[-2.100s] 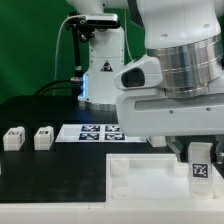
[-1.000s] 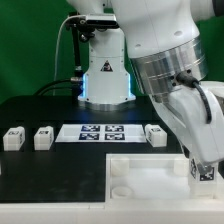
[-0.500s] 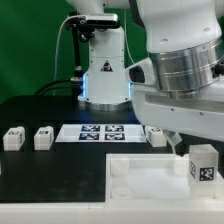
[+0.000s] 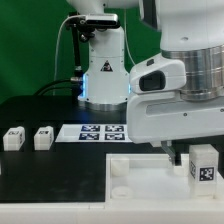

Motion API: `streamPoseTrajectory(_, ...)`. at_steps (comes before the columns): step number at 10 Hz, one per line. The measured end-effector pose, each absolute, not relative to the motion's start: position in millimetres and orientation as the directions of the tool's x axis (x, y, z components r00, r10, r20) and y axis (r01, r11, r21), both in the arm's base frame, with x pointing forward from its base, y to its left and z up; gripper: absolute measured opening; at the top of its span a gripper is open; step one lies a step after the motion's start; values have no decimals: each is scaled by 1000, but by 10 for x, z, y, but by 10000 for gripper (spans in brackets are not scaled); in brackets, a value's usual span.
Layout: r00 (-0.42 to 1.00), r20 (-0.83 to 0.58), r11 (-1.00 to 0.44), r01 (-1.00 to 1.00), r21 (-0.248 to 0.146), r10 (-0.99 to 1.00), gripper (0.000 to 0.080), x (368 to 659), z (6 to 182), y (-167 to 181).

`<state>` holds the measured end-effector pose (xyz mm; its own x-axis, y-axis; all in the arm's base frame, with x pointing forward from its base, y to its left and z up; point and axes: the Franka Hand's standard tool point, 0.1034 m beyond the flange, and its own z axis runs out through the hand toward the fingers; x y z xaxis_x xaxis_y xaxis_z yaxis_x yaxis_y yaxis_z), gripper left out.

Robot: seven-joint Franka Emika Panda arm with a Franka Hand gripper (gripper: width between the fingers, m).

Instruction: Assemble one leg

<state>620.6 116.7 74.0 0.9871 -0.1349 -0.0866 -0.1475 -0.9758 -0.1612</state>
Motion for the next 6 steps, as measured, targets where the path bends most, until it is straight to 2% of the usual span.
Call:
streamPoseTrajectory(1,987,-87,-976,-147,-161,-135,637,6205,739,1168)
streamPoseTrajectory(3,953,-112,-944,-296,-149,-281,300,6200,736,1174)
streamPoseTrajectory(5,893,-136,-886,-445,-128,-429,298,6193,728,1158)
streamPoseTrajectory(6,817,-156,-811,-573,-113,-555,298,6201,737,1170)
